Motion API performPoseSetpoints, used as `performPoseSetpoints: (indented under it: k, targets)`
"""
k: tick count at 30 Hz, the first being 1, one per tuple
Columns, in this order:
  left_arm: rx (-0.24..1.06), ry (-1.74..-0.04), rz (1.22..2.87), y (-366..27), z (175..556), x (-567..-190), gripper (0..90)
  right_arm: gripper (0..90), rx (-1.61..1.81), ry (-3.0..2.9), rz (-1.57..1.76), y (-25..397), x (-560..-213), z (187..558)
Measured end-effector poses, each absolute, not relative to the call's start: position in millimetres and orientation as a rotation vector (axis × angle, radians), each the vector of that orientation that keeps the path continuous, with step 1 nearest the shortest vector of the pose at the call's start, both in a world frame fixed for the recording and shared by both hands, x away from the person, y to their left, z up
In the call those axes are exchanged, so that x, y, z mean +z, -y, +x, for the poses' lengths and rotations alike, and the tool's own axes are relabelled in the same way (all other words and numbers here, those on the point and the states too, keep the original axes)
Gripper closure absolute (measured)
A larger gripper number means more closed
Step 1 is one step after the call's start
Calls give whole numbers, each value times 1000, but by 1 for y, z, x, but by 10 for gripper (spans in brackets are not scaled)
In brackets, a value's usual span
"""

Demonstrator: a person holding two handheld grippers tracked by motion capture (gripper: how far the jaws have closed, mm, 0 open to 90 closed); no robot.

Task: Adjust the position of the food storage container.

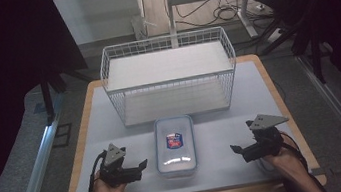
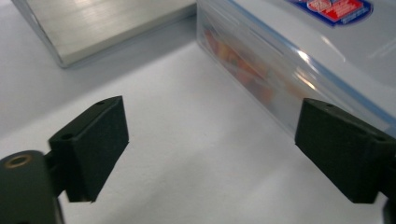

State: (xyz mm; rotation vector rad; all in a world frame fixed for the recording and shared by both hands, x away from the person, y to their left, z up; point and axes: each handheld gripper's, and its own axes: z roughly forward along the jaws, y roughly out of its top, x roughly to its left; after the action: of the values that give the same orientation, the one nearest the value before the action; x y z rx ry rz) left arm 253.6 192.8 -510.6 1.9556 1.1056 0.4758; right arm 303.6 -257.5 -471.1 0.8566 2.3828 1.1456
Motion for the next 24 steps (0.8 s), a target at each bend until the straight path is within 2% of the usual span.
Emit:
performPoseSetpoints:
  k: [12, 24]
  targets:
    - [445, -1093, 2016, -187, 255, -514, 30, 0, 1096, -2398, 860, 255, -474, 304]
    - [378, -1081, 1972, -188, 255, -513, 18, 0, 1100, -2385, 885, 254, -473, 304]
